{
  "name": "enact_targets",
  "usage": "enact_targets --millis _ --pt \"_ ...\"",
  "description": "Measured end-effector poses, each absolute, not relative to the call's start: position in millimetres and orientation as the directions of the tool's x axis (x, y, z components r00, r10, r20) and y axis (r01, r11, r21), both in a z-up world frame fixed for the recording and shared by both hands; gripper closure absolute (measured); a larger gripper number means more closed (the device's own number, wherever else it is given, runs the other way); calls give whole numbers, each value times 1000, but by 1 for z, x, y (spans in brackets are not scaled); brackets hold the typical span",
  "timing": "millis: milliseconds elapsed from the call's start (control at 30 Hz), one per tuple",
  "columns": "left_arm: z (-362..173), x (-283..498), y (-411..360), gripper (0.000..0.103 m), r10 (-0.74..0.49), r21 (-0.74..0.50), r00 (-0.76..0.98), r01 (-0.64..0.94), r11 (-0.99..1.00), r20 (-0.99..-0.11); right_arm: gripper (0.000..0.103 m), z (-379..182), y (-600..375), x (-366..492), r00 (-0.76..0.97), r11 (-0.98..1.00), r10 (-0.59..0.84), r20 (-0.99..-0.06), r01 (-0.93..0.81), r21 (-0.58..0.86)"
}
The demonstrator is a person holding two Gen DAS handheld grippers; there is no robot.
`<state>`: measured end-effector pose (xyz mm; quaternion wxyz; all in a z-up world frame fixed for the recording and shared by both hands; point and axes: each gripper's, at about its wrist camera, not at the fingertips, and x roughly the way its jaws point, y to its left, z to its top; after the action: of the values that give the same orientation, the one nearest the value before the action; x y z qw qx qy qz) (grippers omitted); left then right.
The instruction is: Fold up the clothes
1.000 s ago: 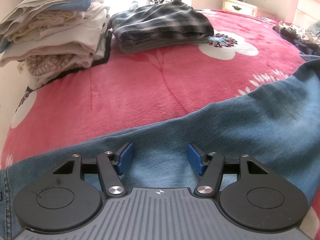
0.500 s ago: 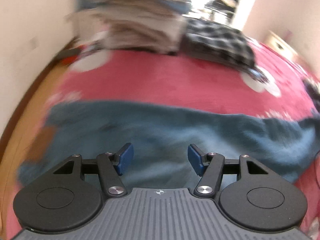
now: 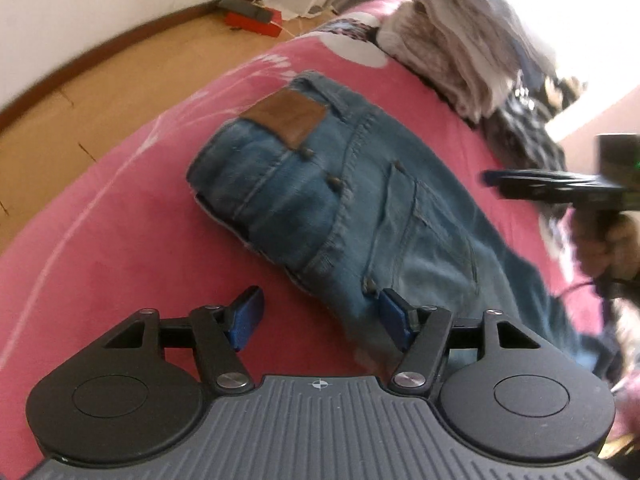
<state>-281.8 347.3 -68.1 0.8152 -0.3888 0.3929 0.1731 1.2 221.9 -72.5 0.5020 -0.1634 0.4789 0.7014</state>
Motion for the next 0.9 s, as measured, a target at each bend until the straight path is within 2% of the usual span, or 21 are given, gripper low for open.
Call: enact_targets --millis 233,300,367,467,567,700,900 --pt "-79 -291 365 39 -44 -602 706 -569 560 -707 33 -101 269 -2 -526 -90 459 -716 -829 552" --pt "-82 -293 369 39 -33 -622 723 -569 538 -690 42 -100 274 1 -562 -105 416 -715 -811 576" --pt "-84 -294 372 39 -11 -642 743 -571 512 -669 60 -99 275 1 -583 -105 376 -720 -799 593" --pt "-87 -289 374 41 23 -650 758 -574 498 -652 74 -97 276 -4 -577 -107 354 -736 -807 581" --pt "-86 -287 372 50 63 -640 760 -587 496 -647 87 -85 272 -18 -534 -148 375 -758 -841 520" --pt "-80 -289 369 62 107 -627 765 -591 508 -635 89 -65 258 -23 -498 -182 458 -736 -863 471" --pt "-65 -282 376 65 127 -644 808 -544 539 -576 89 -48 255 -8 -451 -126 540 -710 -878 462"
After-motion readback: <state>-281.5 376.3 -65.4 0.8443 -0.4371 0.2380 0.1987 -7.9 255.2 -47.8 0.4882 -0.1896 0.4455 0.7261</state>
